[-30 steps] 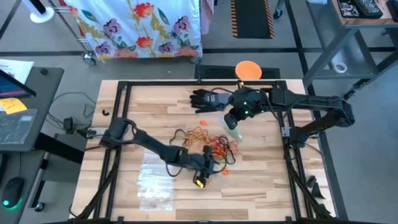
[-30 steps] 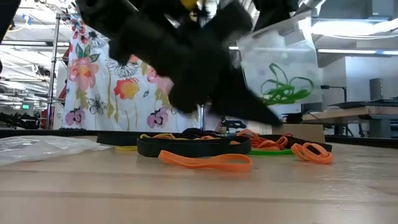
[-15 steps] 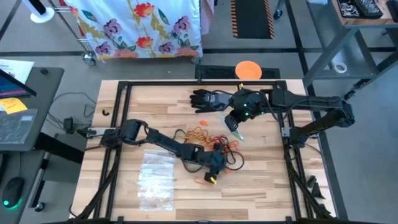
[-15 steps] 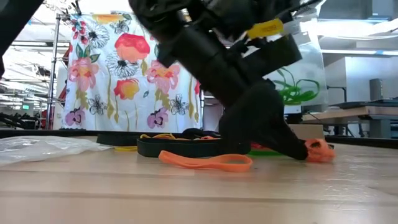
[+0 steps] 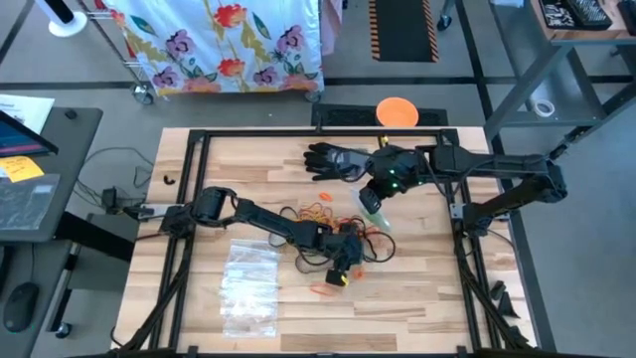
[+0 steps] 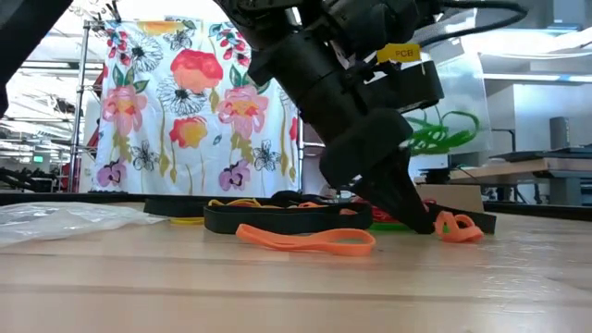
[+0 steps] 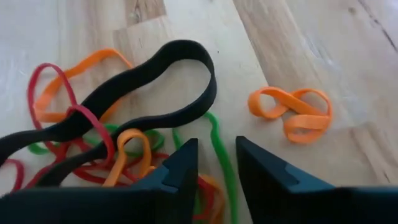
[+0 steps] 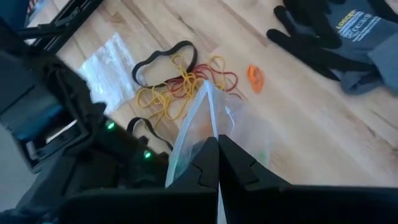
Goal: Sort rubber bands
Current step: Put the green rubber band into the transparent zip bag
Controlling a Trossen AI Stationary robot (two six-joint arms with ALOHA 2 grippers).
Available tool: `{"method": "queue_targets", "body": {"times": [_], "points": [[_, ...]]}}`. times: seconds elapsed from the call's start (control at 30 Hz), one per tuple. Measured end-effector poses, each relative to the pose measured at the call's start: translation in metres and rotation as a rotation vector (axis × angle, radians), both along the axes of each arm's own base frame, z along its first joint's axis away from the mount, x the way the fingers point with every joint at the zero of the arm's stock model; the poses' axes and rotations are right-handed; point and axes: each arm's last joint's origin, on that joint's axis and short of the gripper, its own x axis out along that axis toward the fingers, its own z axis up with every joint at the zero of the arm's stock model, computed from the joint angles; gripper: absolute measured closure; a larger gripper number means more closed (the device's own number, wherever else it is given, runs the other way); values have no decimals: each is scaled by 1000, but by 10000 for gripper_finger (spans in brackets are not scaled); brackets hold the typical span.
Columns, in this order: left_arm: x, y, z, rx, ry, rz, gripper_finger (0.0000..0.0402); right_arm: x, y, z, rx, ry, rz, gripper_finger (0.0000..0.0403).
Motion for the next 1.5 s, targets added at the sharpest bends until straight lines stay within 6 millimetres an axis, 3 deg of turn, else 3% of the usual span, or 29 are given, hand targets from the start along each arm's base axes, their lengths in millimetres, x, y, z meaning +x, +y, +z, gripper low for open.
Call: {"method": "queue_targets", "body": {"times": [0.17, 0.3, 0.47, 0.6, 0.73, 0.97, 1.13, 1.27, 1.5], "points": [[-1, 0, 1, -1, 7, -42, 387, 0, 5, 0, 13, -2, 3, 403], [-4, -3, 15, 0, -3, -71, 398, 1, 8, 0, 17, -2, 8, 403], [-23, -8, 48, 45, 55, -112, 400, 1, 9, -1, 14, 4, 8, 403], [-35, -12, 86, 57, 11, -136, 401, 1, 9, -3, 15, 23, 8, 403], [-55, -19, 108, 32, -13, -226, 401, 2, 9, -6, 16, 36, 8, 403], [-85, -32, 161, 25, -217, -340, 401, 4, 10, -18, 30, 75, -3, 403], [-88, -35, 191, 158, -417, -361, 401, 14, 18, -21, 47, 32, 15, 403], [-86, -29, 193, 330, -440, -340, 401, 18, 24, -21, 66, 14, 31, 403], [-89, -30, 194, 454, -414, -422, 401, 14, 29, -19, 108, 11, 91, 403]]}}
